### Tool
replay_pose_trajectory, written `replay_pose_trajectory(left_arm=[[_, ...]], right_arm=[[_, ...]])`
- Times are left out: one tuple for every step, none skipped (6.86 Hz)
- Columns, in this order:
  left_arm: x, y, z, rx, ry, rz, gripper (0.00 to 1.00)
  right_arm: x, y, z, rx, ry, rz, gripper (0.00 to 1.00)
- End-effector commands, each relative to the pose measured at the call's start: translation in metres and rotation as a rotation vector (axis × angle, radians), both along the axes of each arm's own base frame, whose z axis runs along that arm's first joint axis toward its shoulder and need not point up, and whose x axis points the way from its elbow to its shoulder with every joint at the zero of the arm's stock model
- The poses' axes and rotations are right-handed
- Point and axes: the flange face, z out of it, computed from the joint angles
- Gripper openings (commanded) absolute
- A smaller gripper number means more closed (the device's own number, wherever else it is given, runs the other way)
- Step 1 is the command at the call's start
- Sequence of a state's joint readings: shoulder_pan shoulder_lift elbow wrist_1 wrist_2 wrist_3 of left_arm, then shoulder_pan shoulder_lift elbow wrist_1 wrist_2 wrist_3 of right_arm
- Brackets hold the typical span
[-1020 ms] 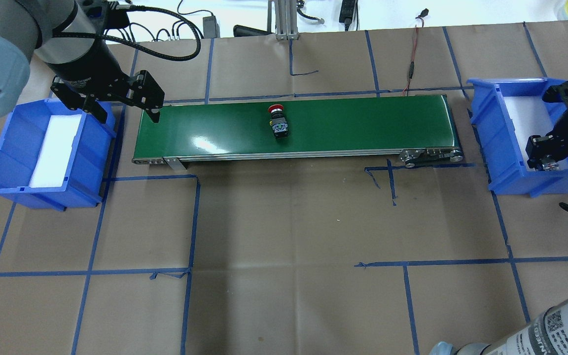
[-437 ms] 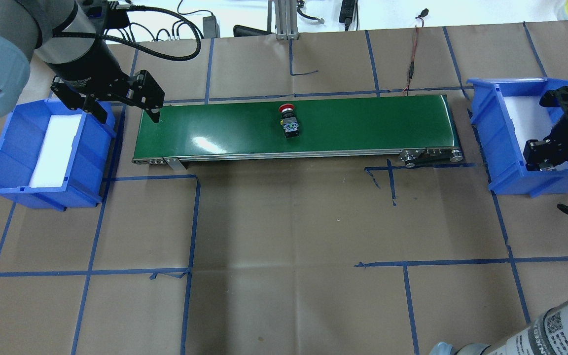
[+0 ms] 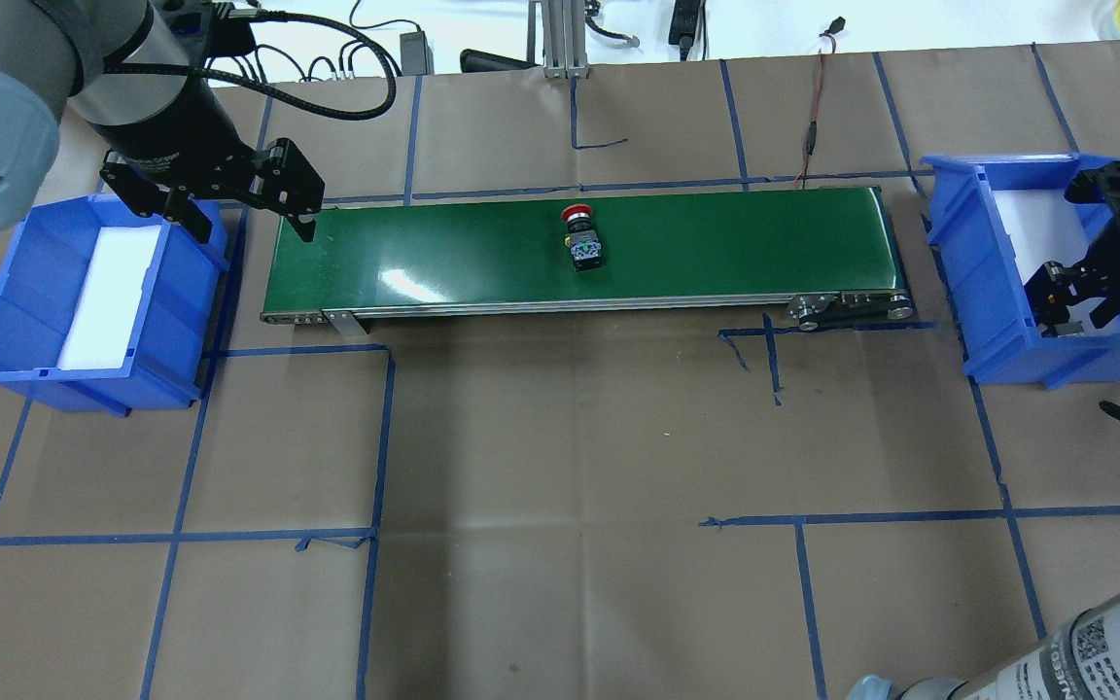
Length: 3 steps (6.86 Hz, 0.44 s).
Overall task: Transport two buttons from left to right
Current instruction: 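Lower the yellow button into the empty blue bin and open the right gripper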
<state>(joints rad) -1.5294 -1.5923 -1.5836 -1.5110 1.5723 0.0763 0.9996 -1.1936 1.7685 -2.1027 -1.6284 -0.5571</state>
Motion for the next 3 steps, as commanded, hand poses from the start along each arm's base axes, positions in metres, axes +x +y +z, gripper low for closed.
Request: replay_pose_trajectory(left_arm=[[0.000,0.000,0.000,-0.001,0.000,0.001,1.00],[0.000,0.000,0.000,-0.001,0.000,0.001,1.00],[0.000,-0.001,-0.001,0.001,0.000,0.001,1.00]], right_arm=[[0.013,-0.012,0.055,-0.057,0.040,0.014,0.96],[0.023,-0.019,0.086,-0.065,0.042,-0.013,0.99],[0.042,-0.029,0.121,-0.048,0.025,-0.047,0.99]])
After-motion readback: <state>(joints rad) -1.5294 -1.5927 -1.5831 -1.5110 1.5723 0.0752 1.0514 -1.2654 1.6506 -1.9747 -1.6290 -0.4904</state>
